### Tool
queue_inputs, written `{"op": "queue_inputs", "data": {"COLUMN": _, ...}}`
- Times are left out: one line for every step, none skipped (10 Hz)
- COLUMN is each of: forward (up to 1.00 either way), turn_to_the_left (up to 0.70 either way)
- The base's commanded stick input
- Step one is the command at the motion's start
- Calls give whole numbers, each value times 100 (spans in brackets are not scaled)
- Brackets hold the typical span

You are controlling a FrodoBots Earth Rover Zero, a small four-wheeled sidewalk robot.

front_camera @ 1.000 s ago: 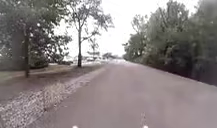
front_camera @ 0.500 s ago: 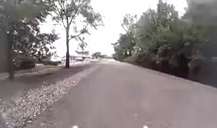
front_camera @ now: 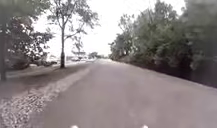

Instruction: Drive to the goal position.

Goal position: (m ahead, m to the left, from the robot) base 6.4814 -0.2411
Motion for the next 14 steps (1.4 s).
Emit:
{"op": "queue_inputs", "data": {"forward": 70, "turn_to_the_left": 0}}
{"op": "queue_inputs", "data": {"forward": 70, "turn_to_the_left": 0}}
{"op": "queue_inputs", "data": {"forward": 70, "turn_to_the_left": 0}}
{"op": "queue_inputs", "data": {"forward": 70, "turn_to_the_left": 0}}
{"op": "queue_inputs", "data": {"forward": 70, "turn_to_the_left": 0}}
{"op": "queue_inputs", "data": {"forward": 70, "turn_to_the_left": 0}}
{"op": "queue_inputs", "data": {"forward": 70, "turn_to_the_left": 0}}
{"op": "queue_inputs", "data": {"forward": 70, "turn_to_the_left": 0}}
{"op": "queue_inputs", "data": {"forward": 70, "turn_to_the_left": 0}}
{"op": "queue_inputs", "data": {"forward": 70, "turn_to_the_left": 0}}
{"op": "queue_inputs", "data": {"forward": 70, "turn_to_the_left": 0}}
{"op": "queue_inputs", "data": {"forward": 70, "turn_to_the_left": 0}}
{"op": "queue_inputs", "data": {"forward": 70, "turn_to_the_left": 0}}
{"op": "queue_inputs", "data": {"forward": 70, "turn_to_the_left": 0}}
